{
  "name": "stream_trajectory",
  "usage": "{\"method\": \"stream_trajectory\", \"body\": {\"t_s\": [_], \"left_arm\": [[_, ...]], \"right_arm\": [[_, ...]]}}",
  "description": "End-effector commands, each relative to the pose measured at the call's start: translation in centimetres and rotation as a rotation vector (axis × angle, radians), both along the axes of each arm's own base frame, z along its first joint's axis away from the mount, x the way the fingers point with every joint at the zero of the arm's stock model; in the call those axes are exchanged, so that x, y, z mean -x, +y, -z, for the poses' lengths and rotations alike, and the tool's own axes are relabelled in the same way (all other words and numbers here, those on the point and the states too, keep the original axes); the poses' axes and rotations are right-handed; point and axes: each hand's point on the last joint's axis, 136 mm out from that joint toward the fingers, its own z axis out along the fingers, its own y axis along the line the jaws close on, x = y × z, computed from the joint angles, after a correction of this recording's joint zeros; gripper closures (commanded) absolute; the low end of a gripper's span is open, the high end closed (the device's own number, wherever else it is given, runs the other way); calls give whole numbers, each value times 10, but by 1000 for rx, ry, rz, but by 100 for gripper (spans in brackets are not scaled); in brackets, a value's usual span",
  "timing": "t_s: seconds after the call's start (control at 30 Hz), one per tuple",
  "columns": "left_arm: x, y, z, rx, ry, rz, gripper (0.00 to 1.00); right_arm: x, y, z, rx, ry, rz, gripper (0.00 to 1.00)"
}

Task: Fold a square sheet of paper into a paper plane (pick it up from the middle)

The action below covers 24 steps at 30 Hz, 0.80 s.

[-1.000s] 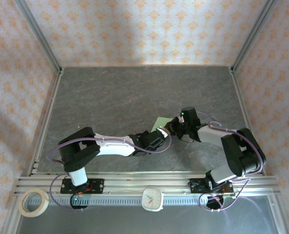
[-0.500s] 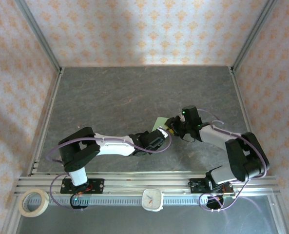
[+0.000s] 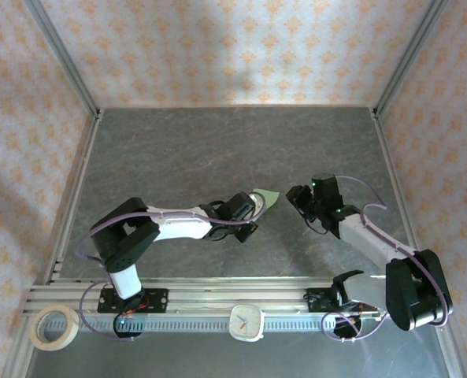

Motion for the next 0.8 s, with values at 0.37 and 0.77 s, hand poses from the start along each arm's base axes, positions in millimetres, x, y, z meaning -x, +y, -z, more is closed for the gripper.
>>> {"method": "stream_trajectory", "body": {"t_s": [0.37,0.77], "left_arm": [[10,0,27,144,179,-38,100],[12,-2,26,276,244,-63,100]], "right_arm": [[2,1,8,3,-15,-20,61],[2,12,-1,-41,-98,-82,61]]}}
